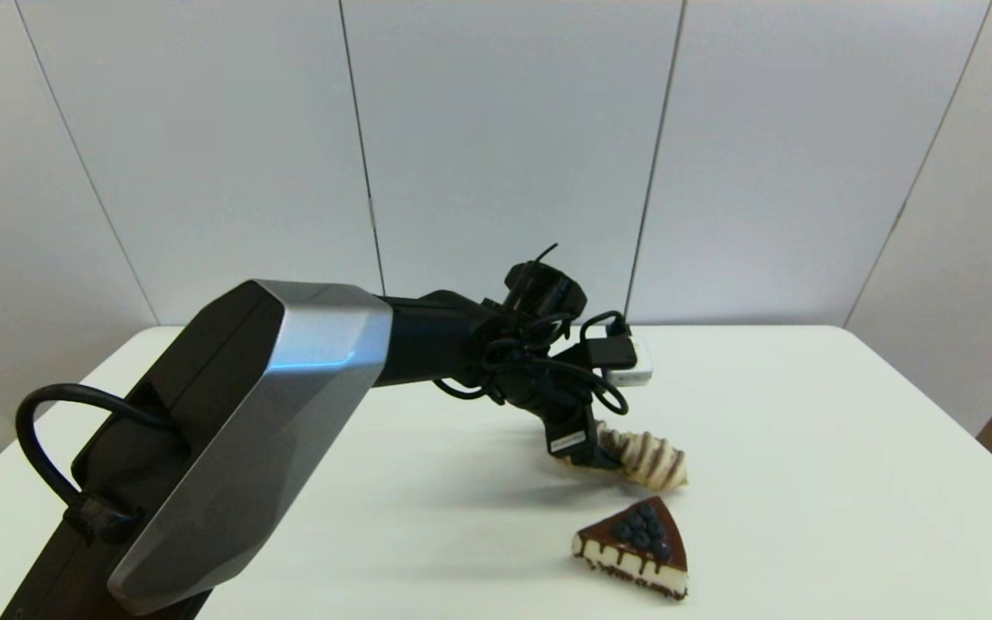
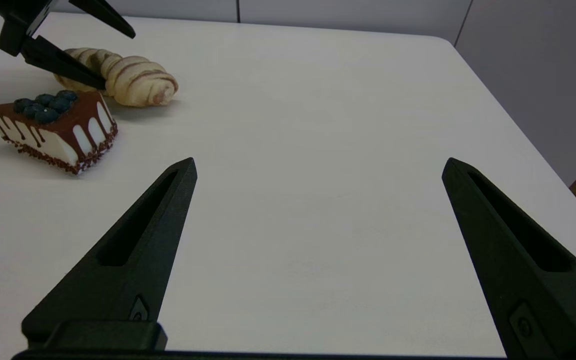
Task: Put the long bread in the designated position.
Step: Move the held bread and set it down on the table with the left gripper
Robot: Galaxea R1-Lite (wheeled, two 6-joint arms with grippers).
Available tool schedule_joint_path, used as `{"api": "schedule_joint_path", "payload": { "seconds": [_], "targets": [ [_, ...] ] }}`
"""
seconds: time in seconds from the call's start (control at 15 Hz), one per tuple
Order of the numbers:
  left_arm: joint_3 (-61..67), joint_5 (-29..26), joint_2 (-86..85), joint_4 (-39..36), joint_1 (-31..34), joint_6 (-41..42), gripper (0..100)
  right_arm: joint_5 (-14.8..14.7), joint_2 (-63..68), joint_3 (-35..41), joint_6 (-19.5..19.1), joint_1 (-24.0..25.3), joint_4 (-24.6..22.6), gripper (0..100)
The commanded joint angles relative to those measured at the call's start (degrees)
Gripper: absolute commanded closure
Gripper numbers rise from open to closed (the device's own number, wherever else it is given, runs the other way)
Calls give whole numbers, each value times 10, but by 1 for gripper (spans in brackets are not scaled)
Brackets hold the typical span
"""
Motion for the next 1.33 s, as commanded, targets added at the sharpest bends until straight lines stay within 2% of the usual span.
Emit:
{"api": "schedule_joint_path", "payload": {
  "seconds": [0.07, 1.33],
  "targets": [
    [-1, -1, 0, 0, 0, 2, 0, 0, 1, 0, 0, 0, 0, 0],
    [27, -1, -65, 13, 2, -4, 0, 0, 1, 0, 0, 0, 0, 0]
  ]
}}
